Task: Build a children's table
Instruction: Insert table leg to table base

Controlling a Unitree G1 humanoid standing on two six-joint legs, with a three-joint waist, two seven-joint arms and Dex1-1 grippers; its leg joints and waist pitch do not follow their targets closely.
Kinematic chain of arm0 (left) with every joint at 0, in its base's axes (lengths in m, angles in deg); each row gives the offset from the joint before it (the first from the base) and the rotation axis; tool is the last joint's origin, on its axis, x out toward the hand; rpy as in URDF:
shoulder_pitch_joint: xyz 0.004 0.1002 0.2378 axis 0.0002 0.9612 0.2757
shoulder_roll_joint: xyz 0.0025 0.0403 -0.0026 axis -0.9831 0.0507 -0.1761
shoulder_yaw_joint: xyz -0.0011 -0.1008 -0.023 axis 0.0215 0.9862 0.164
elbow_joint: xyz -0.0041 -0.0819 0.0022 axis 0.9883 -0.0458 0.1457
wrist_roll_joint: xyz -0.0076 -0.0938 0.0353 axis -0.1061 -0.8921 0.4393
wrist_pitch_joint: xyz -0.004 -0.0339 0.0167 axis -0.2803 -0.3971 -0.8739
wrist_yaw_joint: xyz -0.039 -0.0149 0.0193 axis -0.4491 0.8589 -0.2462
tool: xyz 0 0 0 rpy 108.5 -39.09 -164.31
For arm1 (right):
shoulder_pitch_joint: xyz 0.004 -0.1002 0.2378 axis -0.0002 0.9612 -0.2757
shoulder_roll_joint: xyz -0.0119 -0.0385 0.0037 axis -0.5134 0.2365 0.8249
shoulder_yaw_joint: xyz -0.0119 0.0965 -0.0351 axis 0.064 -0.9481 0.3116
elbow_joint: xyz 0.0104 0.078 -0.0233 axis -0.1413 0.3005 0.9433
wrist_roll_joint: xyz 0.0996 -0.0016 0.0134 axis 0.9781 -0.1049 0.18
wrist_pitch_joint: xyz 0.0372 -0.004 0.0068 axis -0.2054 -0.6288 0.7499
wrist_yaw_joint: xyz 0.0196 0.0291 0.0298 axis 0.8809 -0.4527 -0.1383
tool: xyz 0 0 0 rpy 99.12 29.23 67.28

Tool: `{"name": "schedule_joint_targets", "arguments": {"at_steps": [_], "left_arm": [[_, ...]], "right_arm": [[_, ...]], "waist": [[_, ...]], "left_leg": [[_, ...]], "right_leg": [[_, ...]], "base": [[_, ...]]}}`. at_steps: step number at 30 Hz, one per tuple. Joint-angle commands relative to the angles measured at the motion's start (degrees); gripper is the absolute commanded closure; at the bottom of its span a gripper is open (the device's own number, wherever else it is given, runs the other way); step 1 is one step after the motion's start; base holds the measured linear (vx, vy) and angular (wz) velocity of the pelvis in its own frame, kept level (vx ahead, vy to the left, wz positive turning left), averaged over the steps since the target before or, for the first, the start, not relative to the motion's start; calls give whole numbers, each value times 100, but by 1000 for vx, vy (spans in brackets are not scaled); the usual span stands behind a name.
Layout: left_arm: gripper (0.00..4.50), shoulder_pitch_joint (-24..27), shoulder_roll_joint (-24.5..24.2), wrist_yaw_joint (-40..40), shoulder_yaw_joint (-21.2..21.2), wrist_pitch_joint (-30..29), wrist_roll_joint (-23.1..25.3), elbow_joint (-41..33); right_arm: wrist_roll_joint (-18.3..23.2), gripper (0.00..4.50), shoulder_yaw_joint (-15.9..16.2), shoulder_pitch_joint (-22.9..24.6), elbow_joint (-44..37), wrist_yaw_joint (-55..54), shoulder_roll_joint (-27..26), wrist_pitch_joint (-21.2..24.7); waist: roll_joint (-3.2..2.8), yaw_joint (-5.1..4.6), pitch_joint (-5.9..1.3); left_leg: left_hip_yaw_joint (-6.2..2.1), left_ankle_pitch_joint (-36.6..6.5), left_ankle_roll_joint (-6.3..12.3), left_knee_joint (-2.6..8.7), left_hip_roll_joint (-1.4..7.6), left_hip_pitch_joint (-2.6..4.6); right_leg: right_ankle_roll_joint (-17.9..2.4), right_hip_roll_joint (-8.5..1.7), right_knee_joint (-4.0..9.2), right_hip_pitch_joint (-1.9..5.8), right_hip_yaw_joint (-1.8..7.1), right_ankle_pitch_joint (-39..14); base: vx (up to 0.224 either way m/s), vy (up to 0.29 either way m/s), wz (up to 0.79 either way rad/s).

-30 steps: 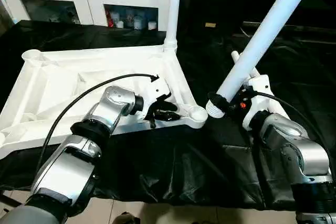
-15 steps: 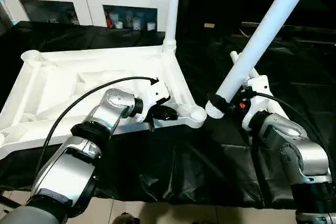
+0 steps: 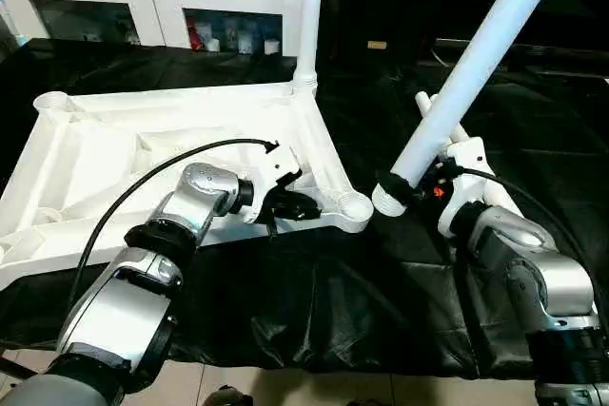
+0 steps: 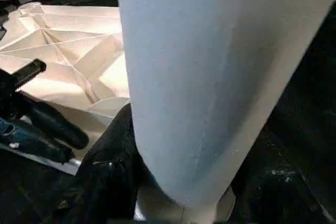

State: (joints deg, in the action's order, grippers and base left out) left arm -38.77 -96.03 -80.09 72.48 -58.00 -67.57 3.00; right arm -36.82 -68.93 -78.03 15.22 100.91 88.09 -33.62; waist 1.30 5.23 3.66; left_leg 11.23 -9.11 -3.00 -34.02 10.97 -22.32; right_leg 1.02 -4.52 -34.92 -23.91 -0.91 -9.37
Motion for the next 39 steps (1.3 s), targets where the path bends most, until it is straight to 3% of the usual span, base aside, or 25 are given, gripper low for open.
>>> {"name": "schedule_joint_targets", "arguments": {"at_steps": [1,5,13,19,26,32,37,39], "left_arm": [[372,127,-74,-14,-124,30,178,94],[372,99,-6,-144,125,-221,-108,33],[372,102,-62,-378,268,-437,-233,-88],[372,227,-126,-288,-3,-225,101,-85],[372,224,-102,-101,-20,-81,243,-45],[441,249,-128,-233,-38,-19,255,-101],[450,313,-138,-305,-84,44,282,-207],[450,540,-160,-501,-211,106,283,-651]], "right_arm": [[-25,259,-7,-82,-18,24,41,-5],[-25,259,-7,-76,-17,25,42,-2],[-24,259,-8,-100,16,38,36,-1],[-32,259,10,-136,53,47,22,-14],[-32,259,19,-165,72,68,23,-16],[16,259,106,-168,42,295,114,55],[40,259,248,-147,-10,567,230,124],[65,259,443,-89,-81,942,381,189]], "waist": [[21,24,-427],[24,22,-420],[29,23,-410],[31,25,-407],[38,26,-395],[27,20,-395],[26,26,-405],[30,29,-411]], "left_leg": [[-94,-1593,-59,425,158,138],[-90,-1634,-71,428,155,143],[-97,-1733,-106,439,164,152],[-104,-1764,-111,453,171,149],[-103,-1827,-119,450,166,154],[-112,-1904,-141,461,172,161],[-108,-1812,-111,454,179,155],[-108,-1695,-51,450,196,138]], "right_leg": [[-1185,-311,434,249,123,-1483],[-1200,-312,437,251,122,-1535],[-1151,-320,461,233,126,-1768],[-1091,-323,468,229,128,-1830],[-1027,-332,493,215,130,-2073],[-1017,-327,497,207,130,-2098],[-1094,-329,472,222,134,-1843],[-1164,-333,441,249,135,-1597]], "base": [[0,0,0],[0,0,0],[0,0,0],[0,0,0],[0,0,0],[0,0,0],[0,0,0],[0,0,0]]}}
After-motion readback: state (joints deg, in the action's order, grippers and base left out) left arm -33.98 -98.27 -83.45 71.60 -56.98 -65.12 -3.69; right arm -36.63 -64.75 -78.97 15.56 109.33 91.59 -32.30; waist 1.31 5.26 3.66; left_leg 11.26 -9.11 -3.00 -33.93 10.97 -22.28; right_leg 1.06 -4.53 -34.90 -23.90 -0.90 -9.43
